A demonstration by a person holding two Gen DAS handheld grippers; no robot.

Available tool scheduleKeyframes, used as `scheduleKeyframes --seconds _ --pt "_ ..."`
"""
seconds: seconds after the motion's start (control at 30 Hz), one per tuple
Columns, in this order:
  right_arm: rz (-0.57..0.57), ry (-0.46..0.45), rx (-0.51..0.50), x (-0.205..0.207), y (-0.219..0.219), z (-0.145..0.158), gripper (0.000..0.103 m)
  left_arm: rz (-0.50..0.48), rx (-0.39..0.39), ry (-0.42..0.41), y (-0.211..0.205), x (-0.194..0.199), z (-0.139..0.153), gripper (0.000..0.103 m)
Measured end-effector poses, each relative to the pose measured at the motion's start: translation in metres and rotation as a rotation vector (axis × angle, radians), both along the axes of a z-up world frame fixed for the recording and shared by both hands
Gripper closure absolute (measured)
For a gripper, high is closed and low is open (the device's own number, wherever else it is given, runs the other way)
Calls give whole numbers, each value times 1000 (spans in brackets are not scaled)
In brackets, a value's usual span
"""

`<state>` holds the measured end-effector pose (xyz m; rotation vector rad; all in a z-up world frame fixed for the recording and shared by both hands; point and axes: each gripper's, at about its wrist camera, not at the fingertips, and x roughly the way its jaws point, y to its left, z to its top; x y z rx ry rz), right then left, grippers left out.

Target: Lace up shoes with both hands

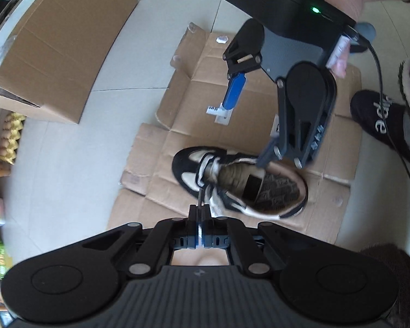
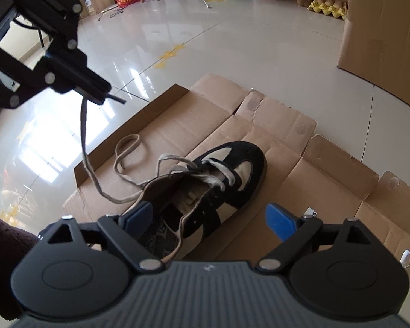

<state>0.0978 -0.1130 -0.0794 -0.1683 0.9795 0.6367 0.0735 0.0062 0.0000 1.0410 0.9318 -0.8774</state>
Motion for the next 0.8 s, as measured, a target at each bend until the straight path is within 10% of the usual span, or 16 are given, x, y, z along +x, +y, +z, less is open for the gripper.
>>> scheduleKeyframes --seconds 0.3,0.8 --pt "-15 -2 16 0 4 -12 2 55 -94 49 2 6 -31 102" --pt "31 -7 -5 8 22 -32 50 210 -243 123 -1 30 -83 102"
